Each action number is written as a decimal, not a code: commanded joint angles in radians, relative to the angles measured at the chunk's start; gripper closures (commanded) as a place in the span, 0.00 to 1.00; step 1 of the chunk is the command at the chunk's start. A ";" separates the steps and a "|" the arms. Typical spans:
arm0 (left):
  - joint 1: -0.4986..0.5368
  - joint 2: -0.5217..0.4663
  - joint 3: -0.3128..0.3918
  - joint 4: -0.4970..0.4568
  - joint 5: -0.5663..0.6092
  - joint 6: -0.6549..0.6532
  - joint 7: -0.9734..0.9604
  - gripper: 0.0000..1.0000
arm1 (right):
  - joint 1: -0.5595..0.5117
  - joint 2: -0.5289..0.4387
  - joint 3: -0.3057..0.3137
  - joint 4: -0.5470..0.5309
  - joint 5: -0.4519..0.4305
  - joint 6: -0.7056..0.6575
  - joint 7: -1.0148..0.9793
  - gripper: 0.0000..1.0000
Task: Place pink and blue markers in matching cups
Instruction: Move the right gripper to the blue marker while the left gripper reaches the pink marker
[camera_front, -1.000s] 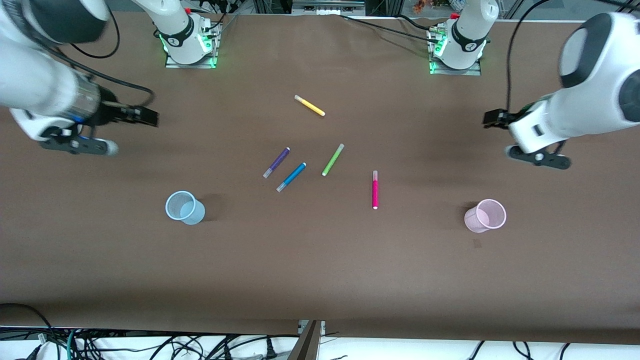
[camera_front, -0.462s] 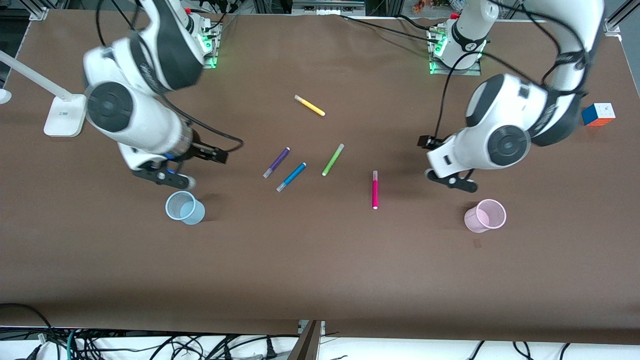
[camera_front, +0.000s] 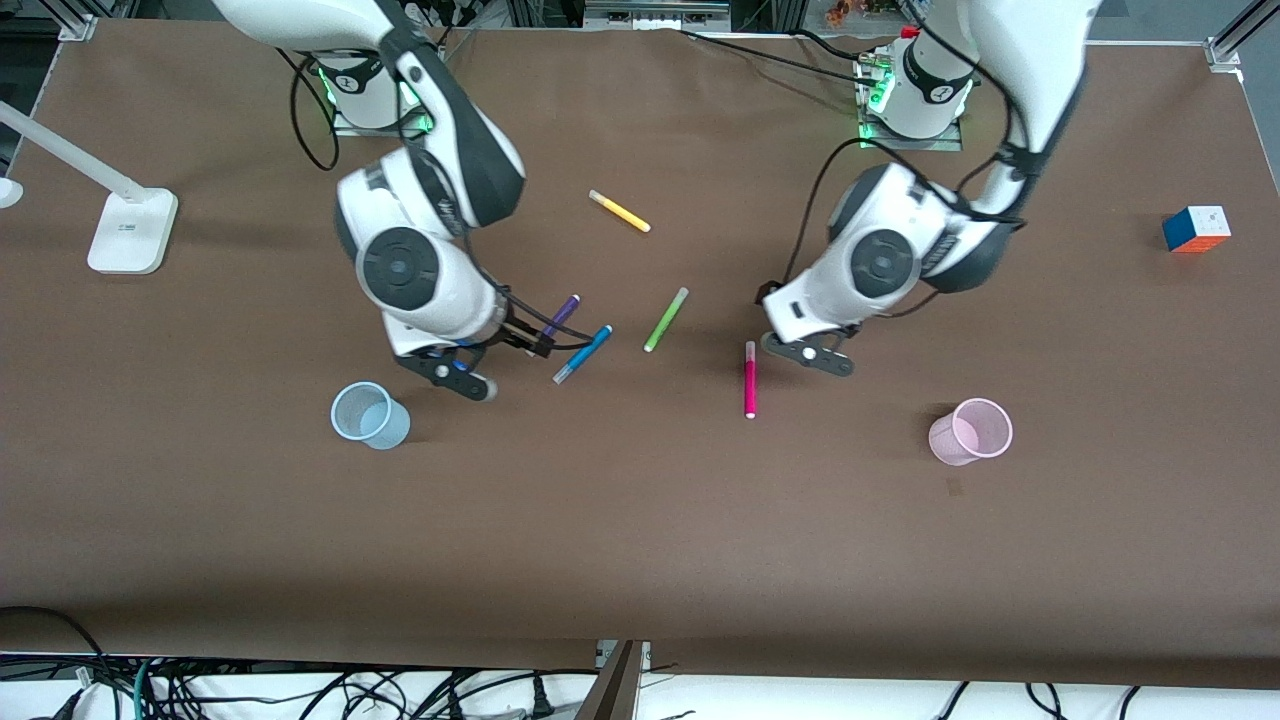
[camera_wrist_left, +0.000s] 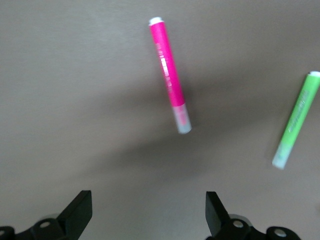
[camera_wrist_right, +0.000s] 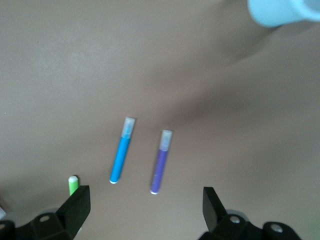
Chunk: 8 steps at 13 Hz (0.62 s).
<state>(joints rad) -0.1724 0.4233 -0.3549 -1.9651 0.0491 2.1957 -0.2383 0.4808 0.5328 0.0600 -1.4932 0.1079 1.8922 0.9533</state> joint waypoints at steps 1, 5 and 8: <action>-0.073 0.073 0.004 0.000 0.205 0.085 -0.209 0.00 | 0.041 0.051 -0.009 0.010 0.012 0.057 0.064 0.01; -0.078 0.172 0.005 0.009 0.294 0.235 -0.242 0.00 | 0.076 0.108 -0.011 0.010 0.000 0.128 0.111 0.01; -0.076 0.184 0.004 0.011 0.342 0.257 -0.242 0.00 | 0.084 0.144 -0.011 0.010 -0.002 0.156 0.111 0.01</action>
<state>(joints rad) -0.2514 0.6009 -0.3477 -1.9709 0.3502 2.4462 -0.4673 0.5501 0.6560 0.0591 -1.4927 0.1076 2.0272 1.0481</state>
